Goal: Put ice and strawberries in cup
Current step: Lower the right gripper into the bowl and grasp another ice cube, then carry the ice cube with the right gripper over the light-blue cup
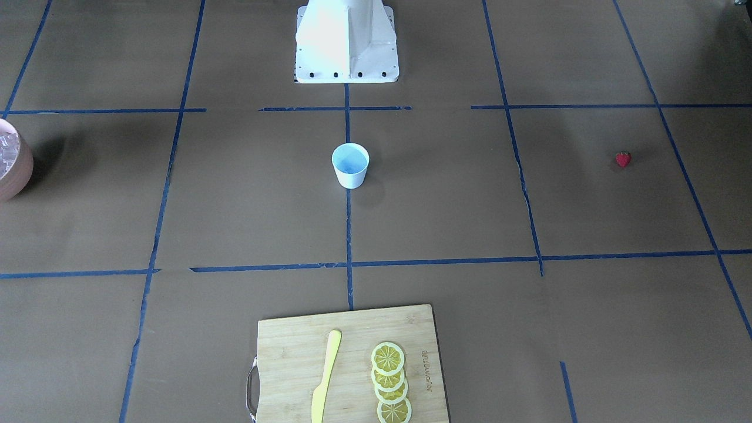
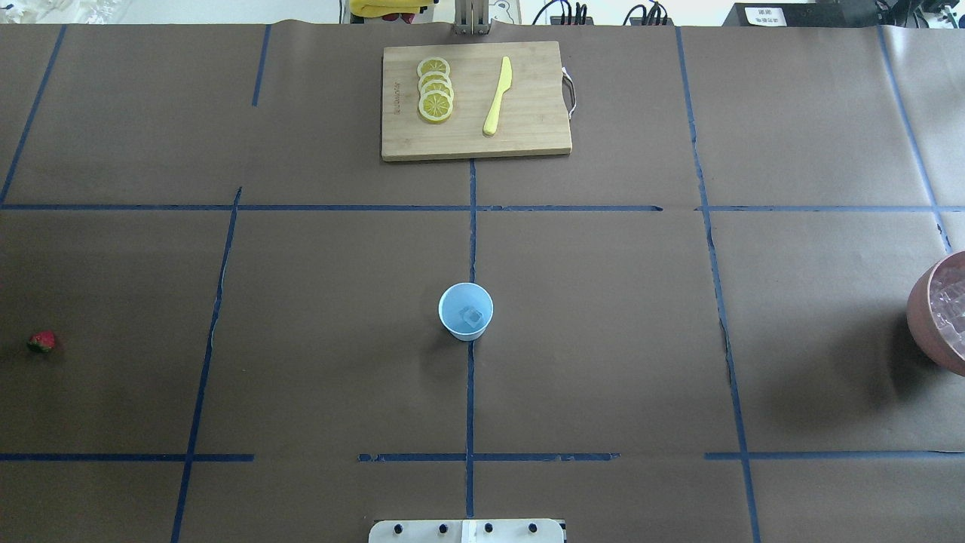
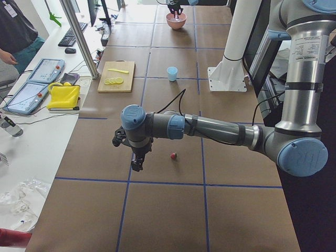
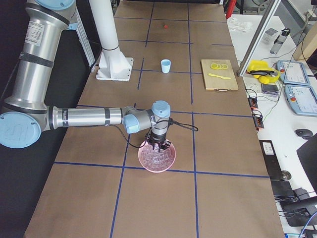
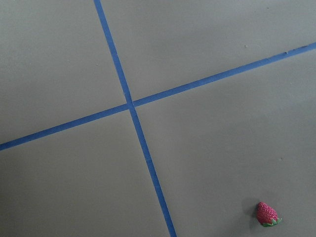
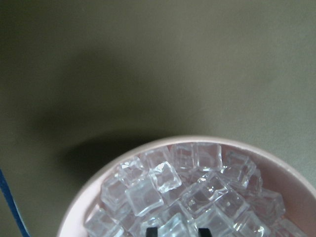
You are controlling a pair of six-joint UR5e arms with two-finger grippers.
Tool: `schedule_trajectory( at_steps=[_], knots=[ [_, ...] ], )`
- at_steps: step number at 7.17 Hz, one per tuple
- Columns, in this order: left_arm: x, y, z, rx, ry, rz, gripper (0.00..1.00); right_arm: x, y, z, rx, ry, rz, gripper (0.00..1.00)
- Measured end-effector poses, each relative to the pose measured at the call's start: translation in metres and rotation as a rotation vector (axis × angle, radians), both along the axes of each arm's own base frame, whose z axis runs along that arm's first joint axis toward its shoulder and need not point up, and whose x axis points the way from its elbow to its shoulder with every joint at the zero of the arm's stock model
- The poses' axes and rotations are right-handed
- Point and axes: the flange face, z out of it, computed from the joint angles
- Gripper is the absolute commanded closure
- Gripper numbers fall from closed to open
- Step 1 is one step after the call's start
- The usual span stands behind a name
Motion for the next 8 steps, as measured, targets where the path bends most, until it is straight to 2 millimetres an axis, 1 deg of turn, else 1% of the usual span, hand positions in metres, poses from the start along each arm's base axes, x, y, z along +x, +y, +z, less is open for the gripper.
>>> schedule_trajectory(
  at_steps=[1, 2, 3, 5, 6, 7, 8],
  knots=[
    [0.000, 0.000, 0.000, 0.000, 0.000, 0.000, 0.00, 0.000, -0.011, -0.024, -0.032, -0.010, 0.017, 0.97],
    [0.000, 0.000, 0.000, 0.001, 0.000, 0.000, 0.00, 0.002, -0.029, -0.051, -0.083, -0.010, 0.071, 0.98],
    [0.000, 0.000, -0.001, 0.001, 0.000, 0.000, 0.00, 0.000, -0.046, -0.076, -0.150, -0.011, 0.167, 1.00],
    [0.000, 0.000, -0.001, 0.003, 0.000, 0.000, 0.00, -0.009, -0.071, -0.120, -0.318, -0.045, 0.412, 1.00],
    [0.000, 0.000, -0.002, 0.006, 0.000, 0.001, 0.00, -0.022, -0.085, -0.152, -0.430, -0.091, 0.546, 1.00],
    [0.000, 0.000, -0.004, 0.009, 0.000, 0.001, 0.00, -0.048, -0.098, -0.191, -0.524, -0.131, 0.643, 1.00],
    [0.000, 0.000, -0.004, 0.010, 0.000, 0.001, 0.00, -0.089, -0.108, -0.236, -0.591, -0.156, 0.715, 1.00]
  ],
)
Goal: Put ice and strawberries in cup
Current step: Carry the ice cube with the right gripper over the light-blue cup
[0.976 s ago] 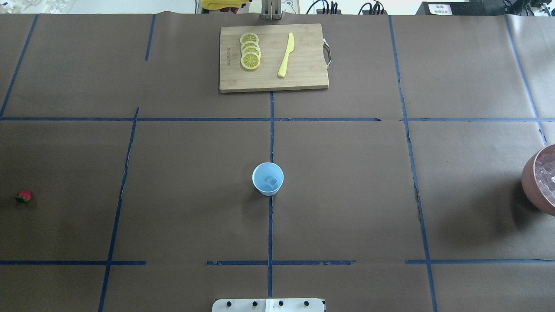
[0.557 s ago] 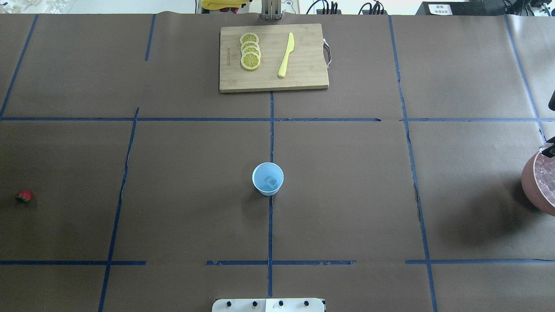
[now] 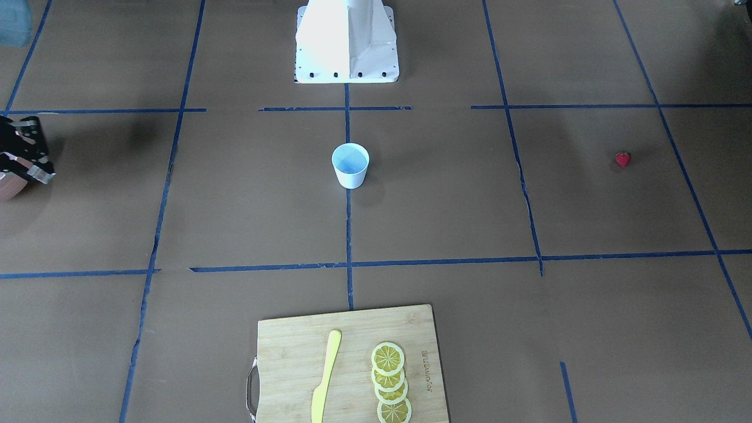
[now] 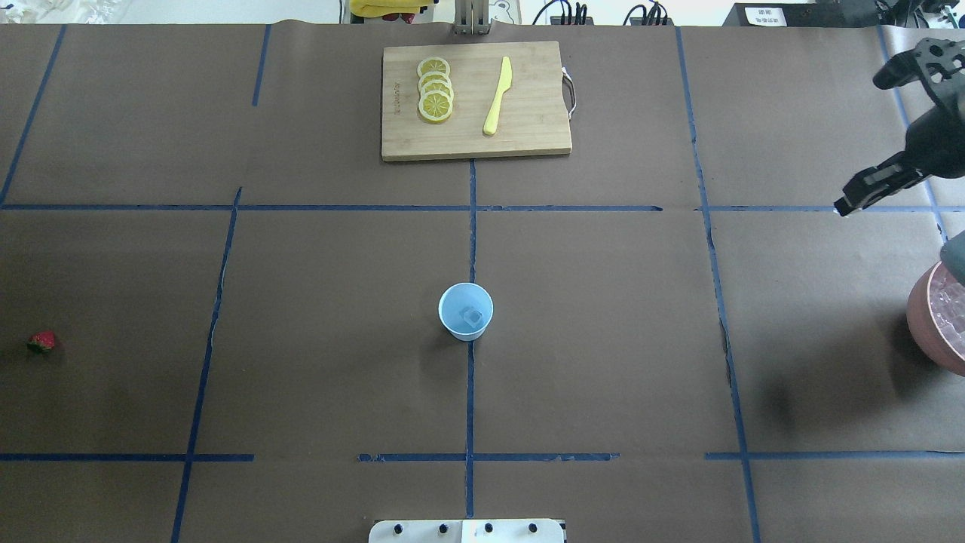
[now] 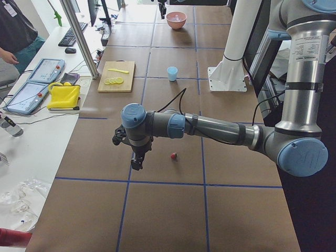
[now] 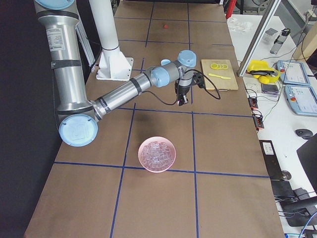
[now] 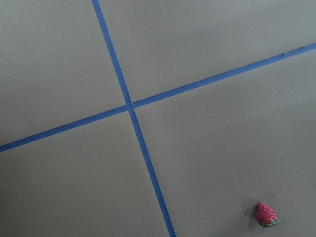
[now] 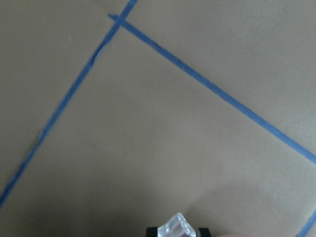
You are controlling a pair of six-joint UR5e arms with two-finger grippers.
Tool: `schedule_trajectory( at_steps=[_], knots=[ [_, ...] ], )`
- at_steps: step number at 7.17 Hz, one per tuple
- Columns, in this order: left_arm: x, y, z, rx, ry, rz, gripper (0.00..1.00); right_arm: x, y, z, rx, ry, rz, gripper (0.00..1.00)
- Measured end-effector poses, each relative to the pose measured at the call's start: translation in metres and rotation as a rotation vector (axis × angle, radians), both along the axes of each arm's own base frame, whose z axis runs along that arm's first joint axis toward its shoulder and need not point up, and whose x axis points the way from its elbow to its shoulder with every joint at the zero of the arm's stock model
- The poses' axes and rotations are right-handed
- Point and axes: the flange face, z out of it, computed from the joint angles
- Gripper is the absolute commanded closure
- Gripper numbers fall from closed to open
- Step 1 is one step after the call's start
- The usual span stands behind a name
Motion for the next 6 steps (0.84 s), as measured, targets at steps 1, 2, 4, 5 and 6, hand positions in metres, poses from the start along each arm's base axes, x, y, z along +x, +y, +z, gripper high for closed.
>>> schedule_trajectory(
  at_steps=[1, 2, 4, 5, 6],
  knots=[
    [0.000, 0.000, 0.000, 0.001, 0.000, 0.000, 0.00, -0.046, -0.001, -0.044, -0.042, -0.010, 0.062, 1.00],
    [0.000, 0.000, -0.001, 0.003, 0.000, 0.000, 0.00, -0.095, 0.006, -0.084, -0.077, -0.014, 0.119, 1.00],
    [0.000, -0.001, -0.003, 0.007, 0.000, 0.000, 0.00, -0.200, 0.040, -0.145, -0.121, -0.009, 0.229, 1.00],
    [0.000, -0.001, -0.004, 0.011, 0.000, 0.000, 0.00, -0.254, 0.057, -0.174, -0.138, -0.009, 0.288, 1.00],
    [0.000, -0.001, -0.004, 0.012, 0.000, 0.000, 0.00, -0.300, 0.070, -0.201, -0.156, -0.011, 0.330, 1.00]
  ],
)
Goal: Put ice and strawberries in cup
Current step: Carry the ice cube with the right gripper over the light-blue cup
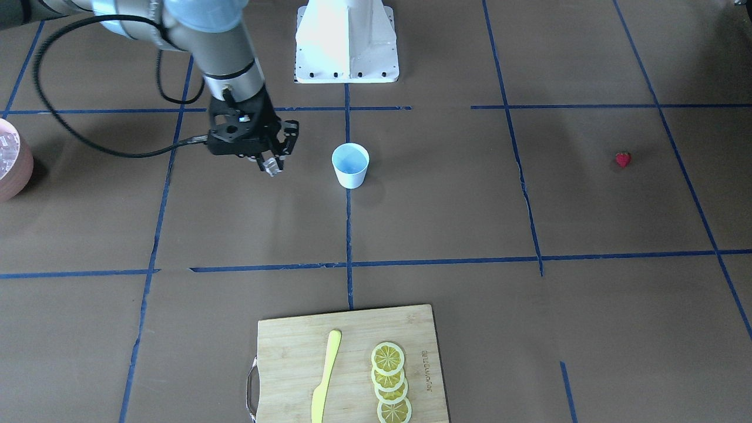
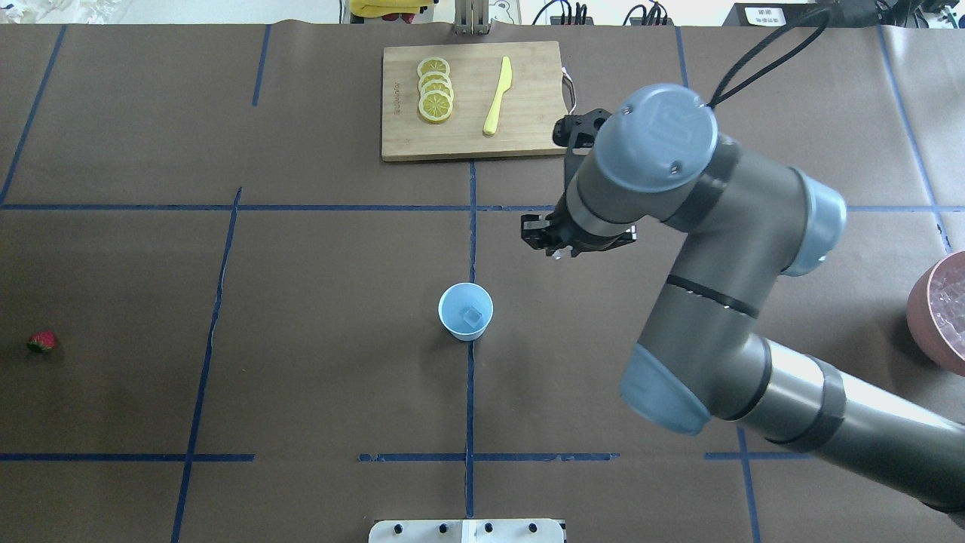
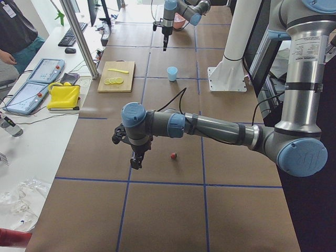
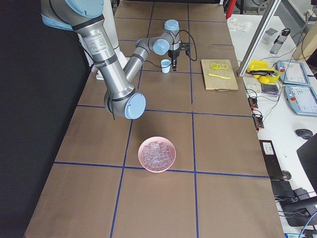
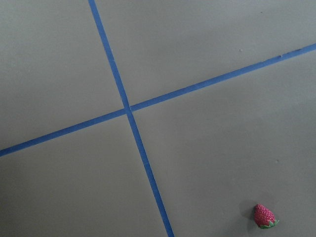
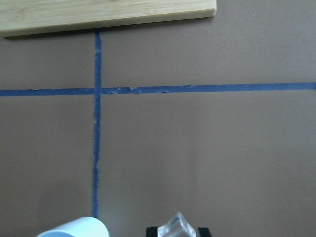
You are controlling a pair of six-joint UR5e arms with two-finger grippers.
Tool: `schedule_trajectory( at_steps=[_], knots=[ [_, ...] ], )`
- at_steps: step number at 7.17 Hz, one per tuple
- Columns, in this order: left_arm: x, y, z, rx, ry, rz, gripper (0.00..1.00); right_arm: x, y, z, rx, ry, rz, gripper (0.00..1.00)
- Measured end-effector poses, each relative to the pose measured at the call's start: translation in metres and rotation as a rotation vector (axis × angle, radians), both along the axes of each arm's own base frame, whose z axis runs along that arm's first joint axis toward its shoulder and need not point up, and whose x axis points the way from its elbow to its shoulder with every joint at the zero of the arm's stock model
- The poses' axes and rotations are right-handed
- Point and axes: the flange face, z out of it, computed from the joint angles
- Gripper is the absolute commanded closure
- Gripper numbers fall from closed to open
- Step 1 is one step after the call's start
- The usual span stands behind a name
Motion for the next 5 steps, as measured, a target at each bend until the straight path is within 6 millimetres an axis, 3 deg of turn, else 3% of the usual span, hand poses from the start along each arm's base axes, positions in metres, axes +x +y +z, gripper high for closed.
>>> schedule_trajectory(
  at_steps=[2, 3, 5],
  knots=[
    [0.000, 0.000, 0.000, 0.000, 0.000, 0.000, 0.00, -0.074, 0.013, -0.044, -0.032, 0.007, 0.051, 1.00],
    [0.000, 0.000, 0.000, 0.000, 0.000, 0.000, 0.00, -0.099, 0.017, -0.057, -0.050, 0.017, 0.063, 1.00],
    [0.000, 0.000, 0.001, -0.001, 0.000, 0.000, 0.00, -0.120, 0.026, -0.059, -0.066, 0.069, 0.071, 1.00]
  ],
)
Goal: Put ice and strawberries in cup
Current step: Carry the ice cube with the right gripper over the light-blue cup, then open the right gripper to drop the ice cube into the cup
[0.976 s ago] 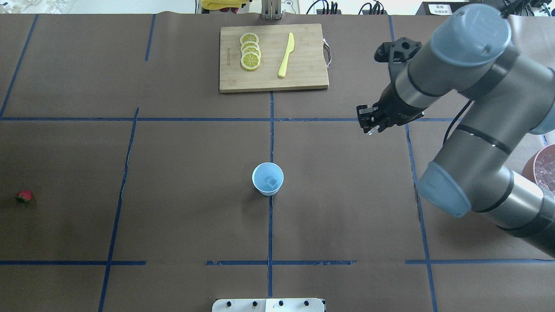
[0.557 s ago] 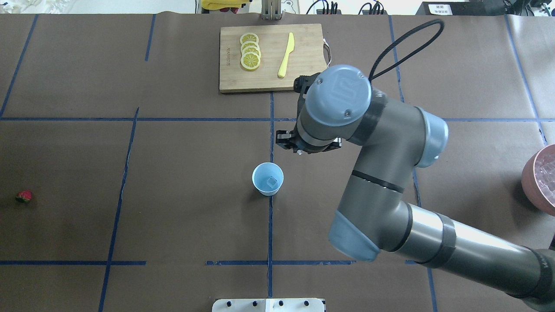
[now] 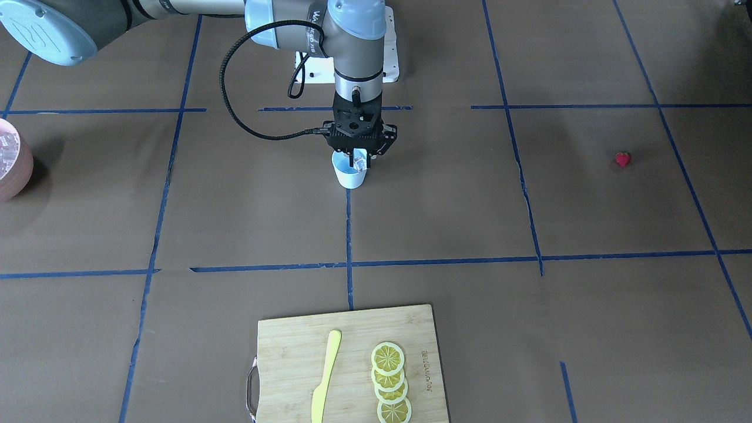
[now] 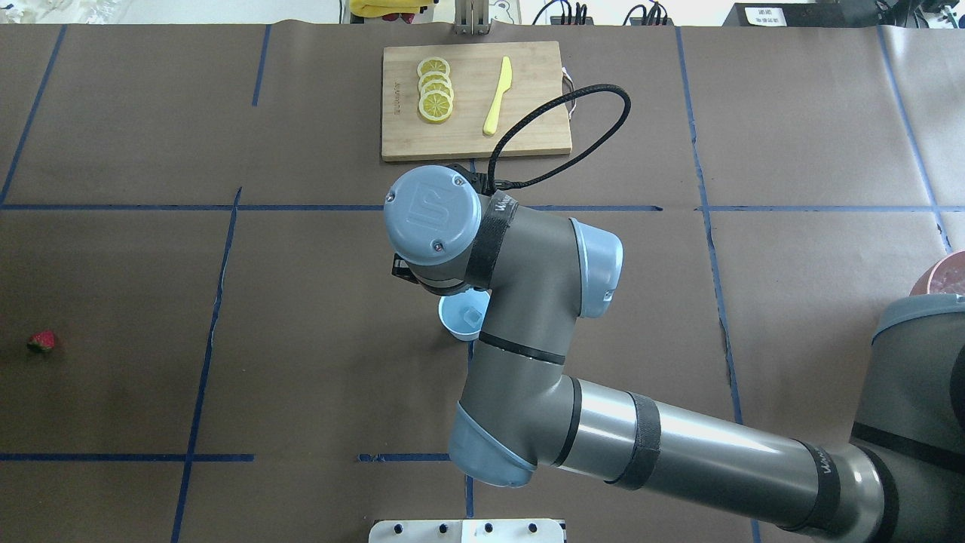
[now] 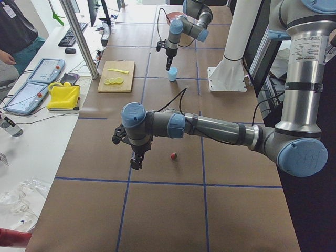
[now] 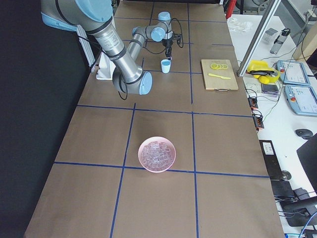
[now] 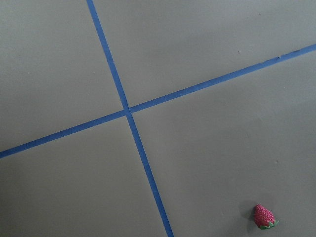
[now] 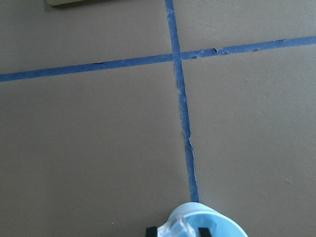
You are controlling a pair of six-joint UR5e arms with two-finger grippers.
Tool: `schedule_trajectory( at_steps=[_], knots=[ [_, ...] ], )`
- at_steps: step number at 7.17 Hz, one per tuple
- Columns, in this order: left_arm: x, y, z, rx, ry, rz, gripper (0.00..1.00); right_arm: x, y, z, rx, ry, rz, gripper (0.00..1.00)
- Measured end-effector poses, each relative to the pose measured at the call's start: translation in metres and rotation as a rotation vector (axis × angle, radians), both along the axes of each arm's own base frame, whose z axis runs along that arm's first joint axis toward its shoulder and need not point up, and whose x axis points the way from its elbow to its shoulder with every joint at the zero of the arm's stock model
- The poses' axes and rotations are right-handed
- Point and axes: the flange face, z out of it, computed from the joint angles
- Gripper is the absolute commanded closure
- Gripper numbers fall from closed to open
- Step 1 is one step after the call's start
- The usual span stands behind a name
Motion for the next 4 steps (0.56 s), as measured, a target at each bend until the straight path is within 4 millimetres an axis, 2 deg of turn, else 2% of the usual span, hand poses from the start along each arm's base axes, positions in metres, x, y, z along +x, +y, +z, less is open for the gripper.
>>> schedule_trajectory(
  at_steps=[2, 3, 4],
  knots=[
    [0.0005, 0.0000, 0.0002, -0.001, 0.000, 0.000, 0.00, -0.0020, 0.0030, 0.0046, -0.011, 0.032, 0.000, 1.00],
    [0.0006, 0.0000, 0.0003, -0.001, 0.000, 0.000, 0.00, -0.0024, 0.0037, 0.0062, -0.014, 0.037, -0.001, 0.89],
    [0.0006, 0.0000, 0.0003, -0.002, 0.000, 0.000, 0.00, -0.0020, 0.0048, 0.0078, -0.015, 0.038, -0.006, 0.21]
  ],
)
